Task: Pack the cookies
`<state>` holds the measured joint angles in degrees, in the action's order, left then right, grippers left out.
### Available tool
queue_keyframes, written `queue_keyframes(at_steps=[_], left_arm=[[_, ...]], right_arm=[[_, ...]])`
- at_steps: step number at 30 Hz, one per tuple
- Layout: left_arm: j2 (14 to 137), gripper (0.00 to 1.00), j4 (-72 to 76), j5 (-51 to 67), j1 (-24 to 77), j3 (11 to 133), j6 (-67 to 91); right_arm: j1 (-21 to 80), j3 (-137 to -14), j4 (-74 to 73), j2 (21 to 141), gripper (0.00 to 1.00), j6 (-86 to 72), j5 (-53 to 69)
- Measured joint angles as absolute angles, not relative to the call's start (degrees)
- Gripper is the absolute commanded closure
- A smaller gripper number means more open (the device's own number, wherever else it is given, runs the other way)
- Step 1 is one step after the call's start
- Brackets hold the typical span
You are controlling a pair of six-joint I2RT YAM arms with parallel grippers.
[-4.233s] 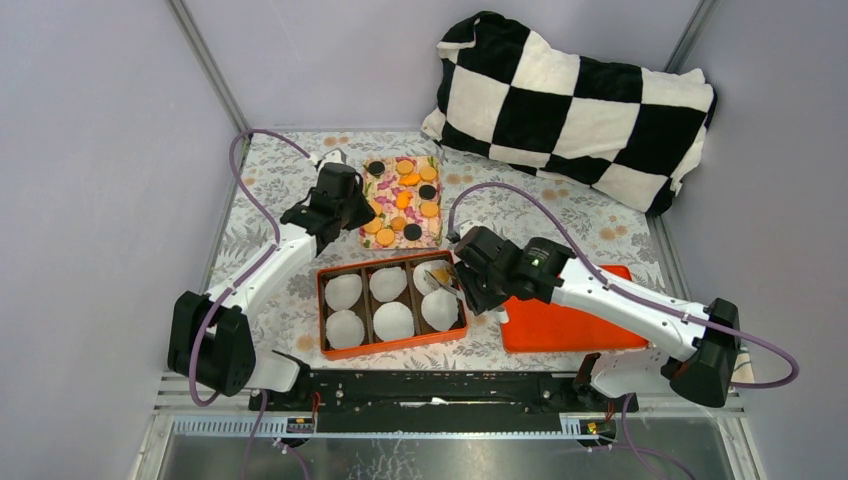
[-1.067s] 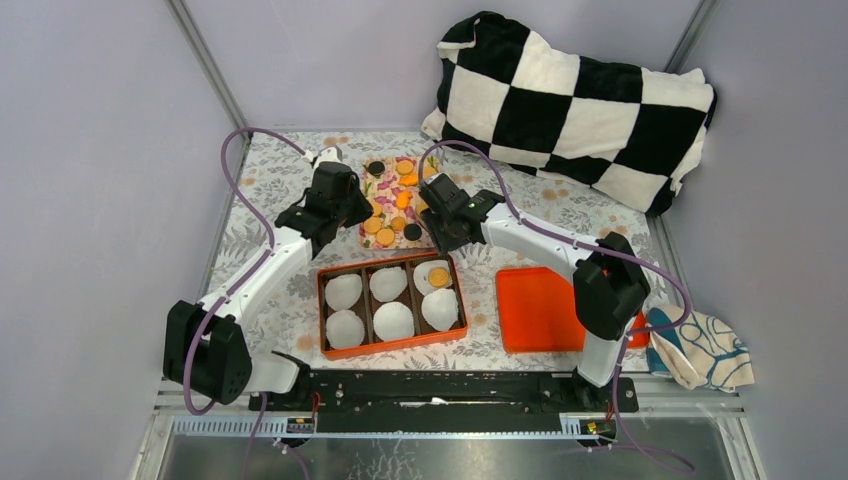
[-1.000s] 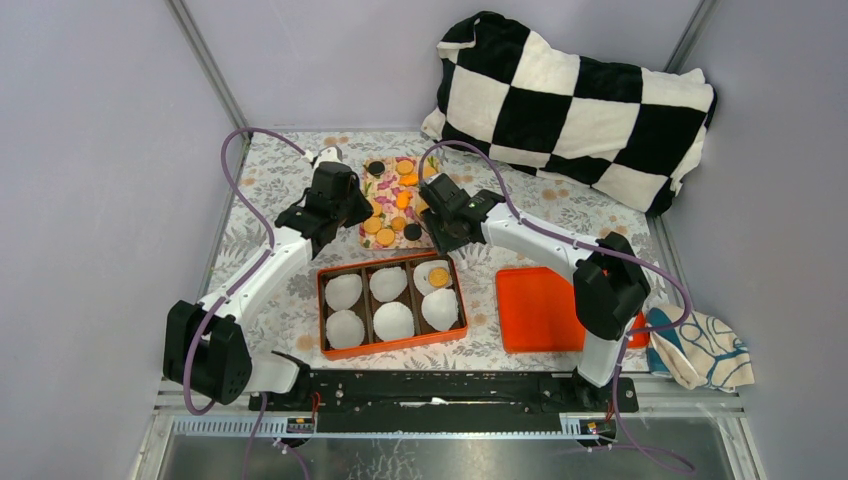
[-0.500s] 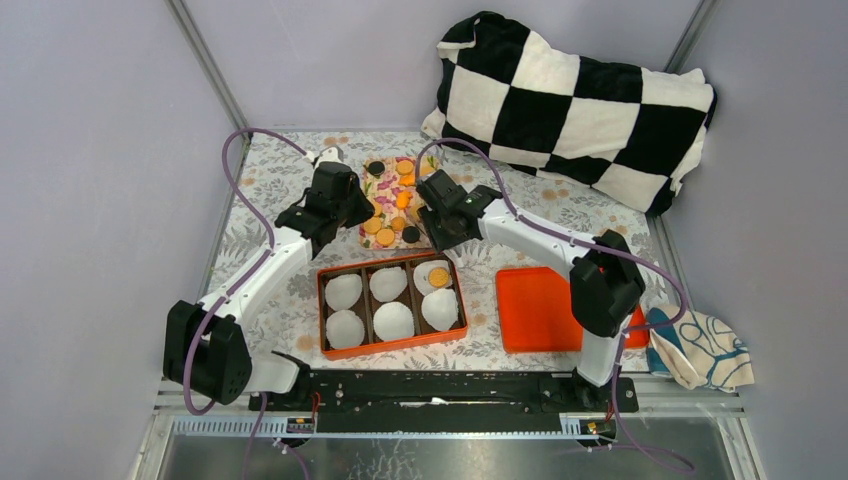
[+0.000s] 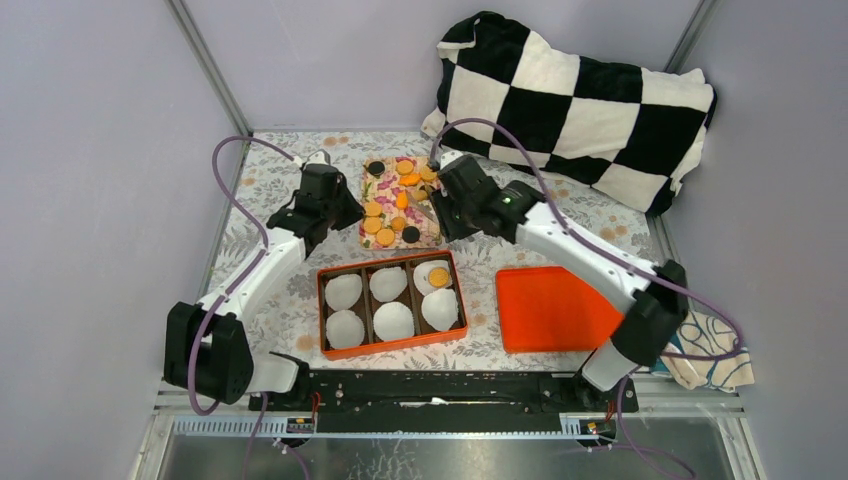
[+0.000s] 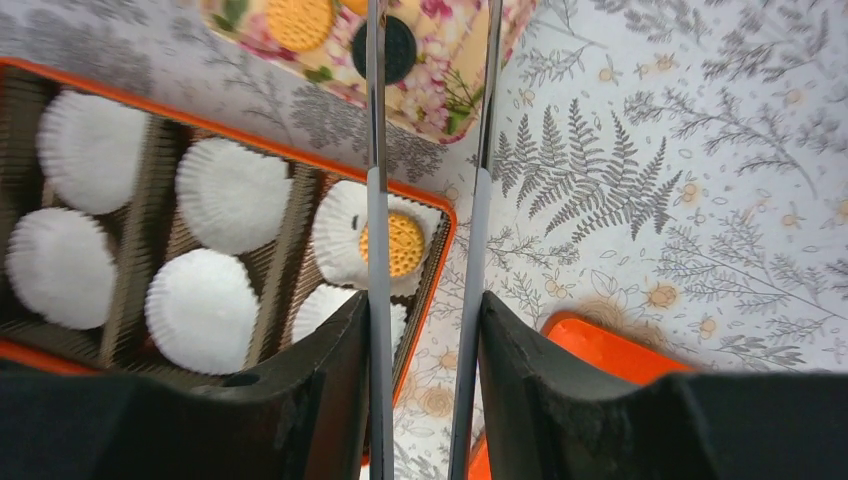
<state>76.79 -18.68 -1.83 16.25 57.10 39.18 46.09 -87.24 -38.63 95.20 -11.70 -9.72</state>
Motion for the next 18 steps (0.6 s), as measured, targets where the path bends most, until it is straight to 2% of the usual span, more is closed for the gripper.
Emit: queue_keyframes(at_steps=[7, 14, 18], left_arm=[[76.8, 0.79, -18.7, -1.7, 15.0, 57.1, 39.4], [76.9, 0.79, -19.1, -1.9, 14.5, 58.2, 39.4], [76.9, 0.79, -19.2, -1.9, 14.5, 58.2, 39.4]], right_arm=[[53.6, -87.3, -41.7, 85.4, 1.00, -11.2, -7.9], [63.0, -83.3, -45.2, 85.4, 1.00, -12.3, -1.9], [64.6, -80.8, -45.9, 86.2, 1.00, -12.9, -0.9]])
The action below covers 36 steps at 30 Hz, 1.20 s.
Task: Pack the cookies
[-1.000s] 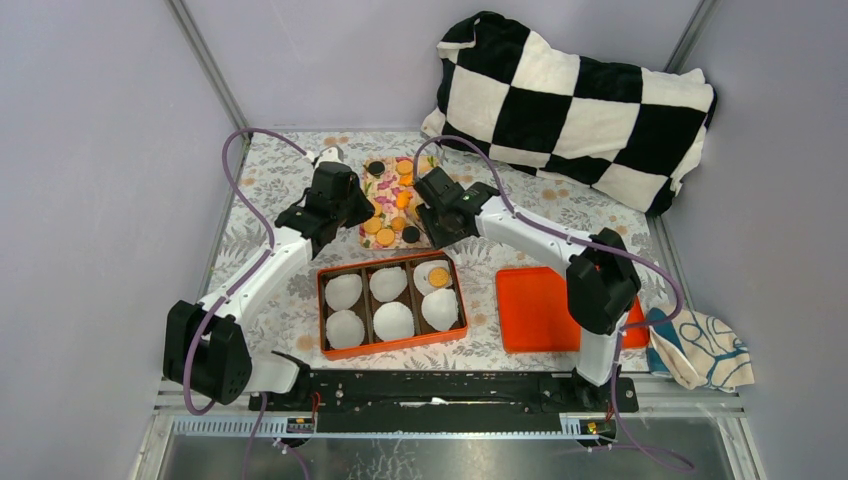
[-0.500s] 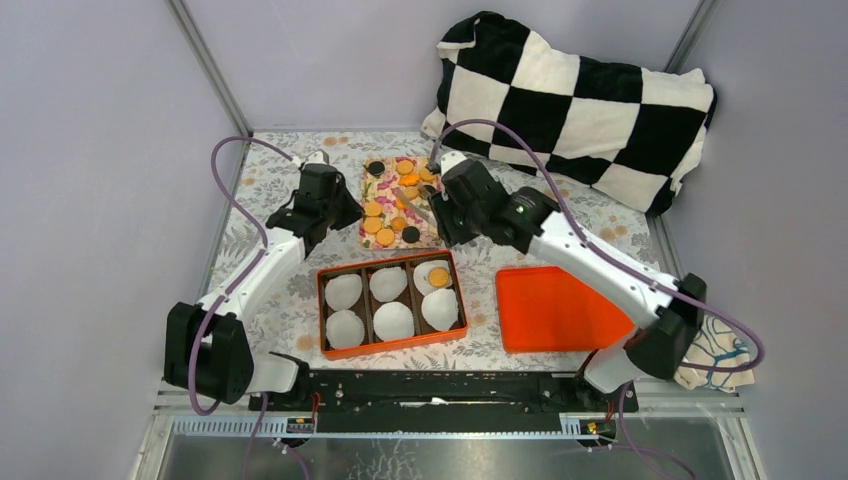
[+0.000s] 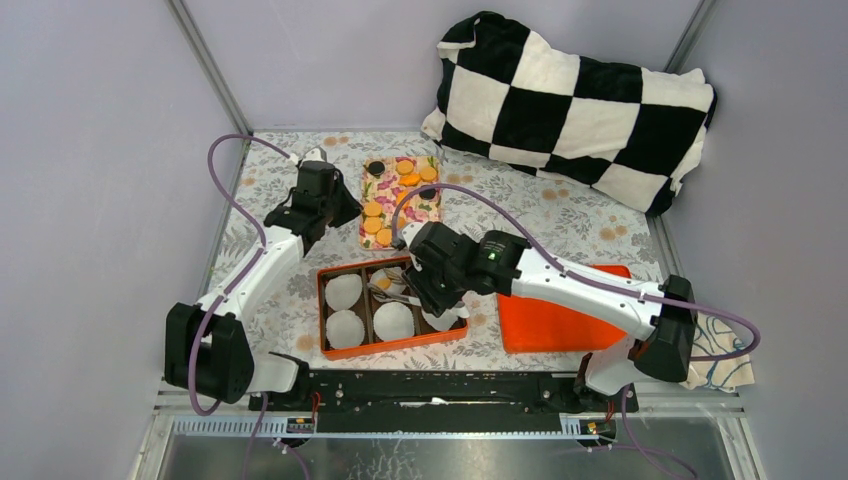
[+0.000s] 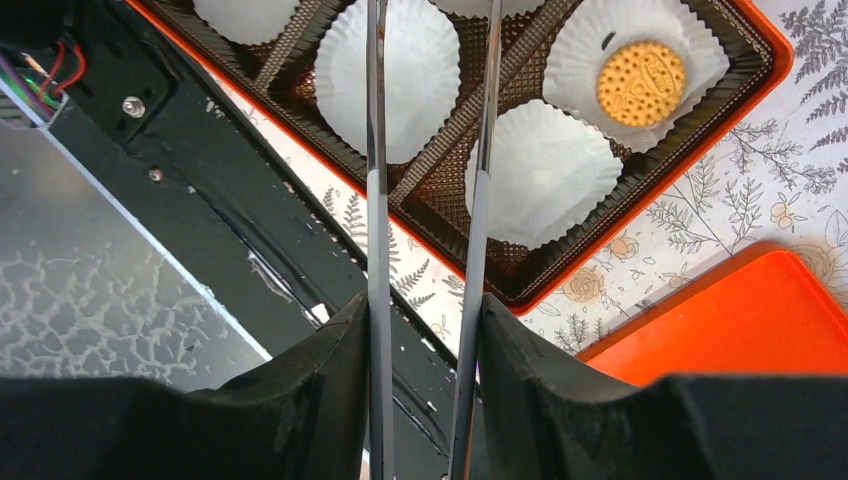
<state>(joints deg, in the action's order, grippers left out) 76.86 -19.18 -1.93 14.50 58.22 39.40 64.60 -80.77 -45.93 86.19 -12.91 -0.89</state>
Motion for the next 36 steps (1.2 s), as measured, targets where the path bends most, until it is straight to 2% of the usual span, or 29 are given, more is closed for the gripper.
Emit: queue_keyframes(at_steps=[5, 9, 13, 24, 29, 36], left_arm=[[76.9, 0.78, -19.2, -1.9, 14.5, 58.2, 39.4], [76.9, 0.78, -19.2, -1.9, 14.5, 58.2, 39.4], [76.9, 0.78, -19.2, -1.9, 14.5, 58.2, 39.4], [76.8, 0.76, -19.0, -0.5, 14.5, 58.2, 39.3], [76.4, 0.76, -18.9, 0.4, 14.5, 58.2, 39.0], [76.0, 0.76, -18.8, 1.2, 14.5, 58.2, 38.9]], right_arm=[[64.6, -80.4, -45.8, 87.6, 0.98, -13.0, -2.4], [64.6, -80.4, -45.8, 88.5, 0.78, -12.9, -4.1], [64.6, -80.4, -45.9, 89.6, 0.67, -12.9, -5.8], [64.6, -80.4, -45.8, 89.9, 0.49, -12.9, -7.4], [64.6, -80.5, -45.5, 89.9, 0.49, -12.9, -7.7], [64.6, -81.9, -46.2, 89.9, 0.54, -12.9, -7.9]])
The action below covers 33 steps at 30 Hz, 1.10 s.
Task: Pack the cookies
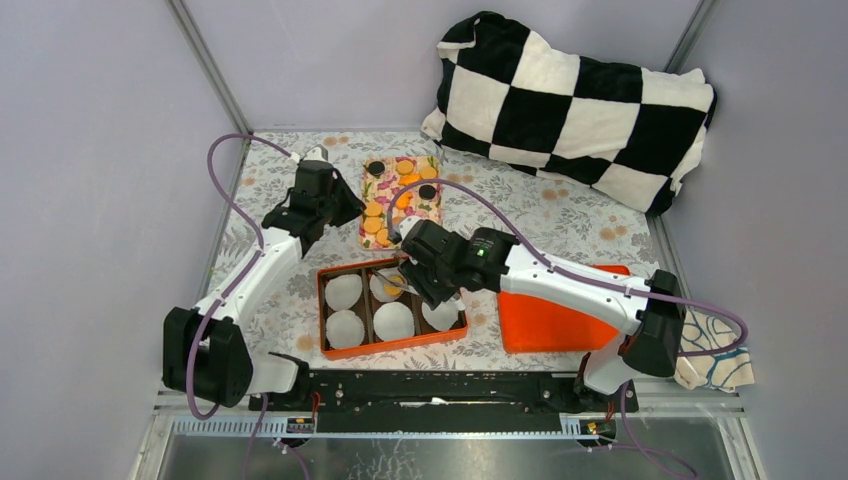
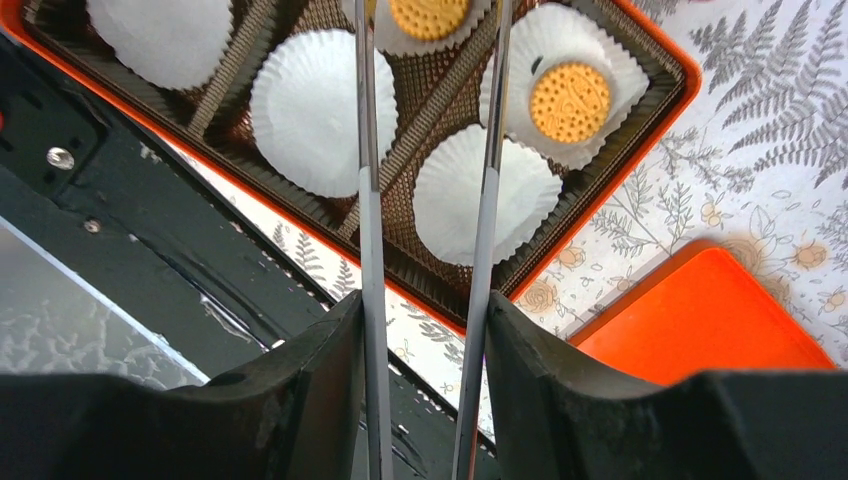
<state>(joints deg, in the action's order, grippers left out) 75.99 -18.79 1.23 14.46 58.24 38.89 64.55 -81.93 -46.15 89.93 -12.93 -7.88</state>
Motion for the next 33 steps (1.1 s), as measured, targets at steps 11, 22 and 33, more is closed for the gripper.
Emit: queue_keyframes(at_steps=[11, 22, 33], left_arm=[[74.3, 0.76, -19.3, -0.1, 14.5, 58.9, 39.0], [74.3, 0.76, -19.8, -1.8, 14.5, 60.3, 38.9], [75.0, 0.76, -20.2, -2.1, 14.3, 60.3, 38.9]], right_arm=[[64.3, -87.9, -45.0, 89.2, 0.53, -11.2, -15.2], [54.7, -94.1, -39.6, 104.5, 0.53, -6.7, -16.3], [52.0, -103.2, -36.7, 114.3, 0.54, -5.1, -11.7]])
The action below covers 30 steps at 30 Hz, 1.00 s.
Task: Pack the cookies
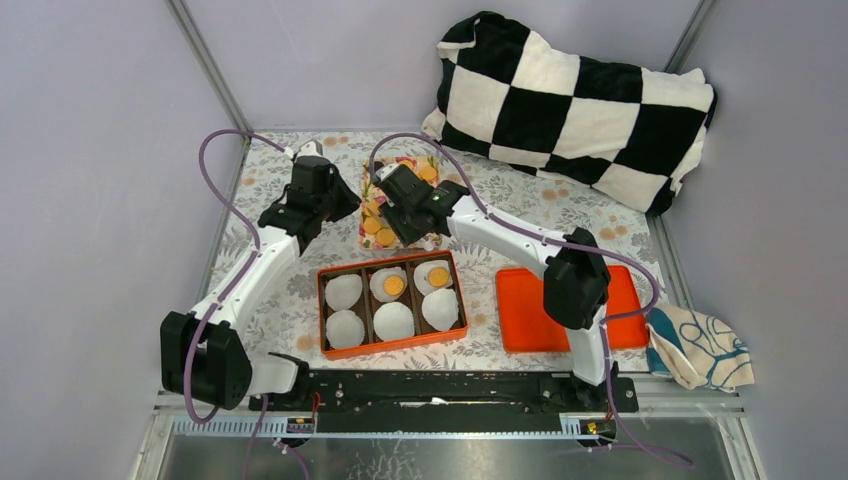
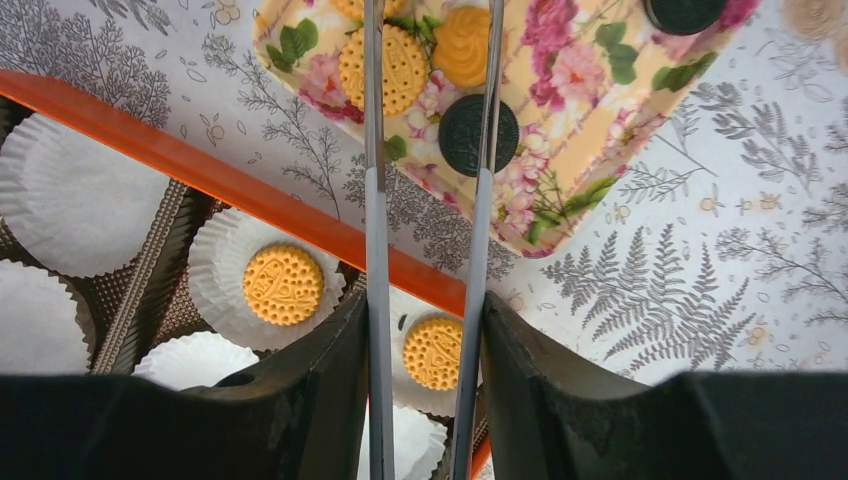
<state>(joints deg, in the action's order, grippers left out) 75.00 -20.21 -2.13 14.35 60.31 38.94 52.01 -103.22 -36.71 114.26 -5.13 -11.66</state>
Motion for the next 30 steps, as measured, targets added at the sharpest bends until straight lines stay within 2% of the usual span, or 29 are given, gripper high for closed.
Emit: queue_keyframes(at_steps=[11, 23, 30], left_arm=[[75.3, 0.76, -20.2, -2.2, 14.1, 60.3, 38.9], [75.3, 0.76, -20.2, -2.1, 14.1, 60.3, 38.9], [75.3, 0.76, -20.1, -1.6, 14.1, 60.2, 39.0]], right_arm=[[52.0, -103.7, -36.6, 117.7, 0.52, -5.7, -8.8], [51.2, -112.4, -38.3, 125.1, 0.52, -7.9, -9.1], [49.9, -113.2, -38.8, 125.8, 0.52, -8.8, -9.5]])
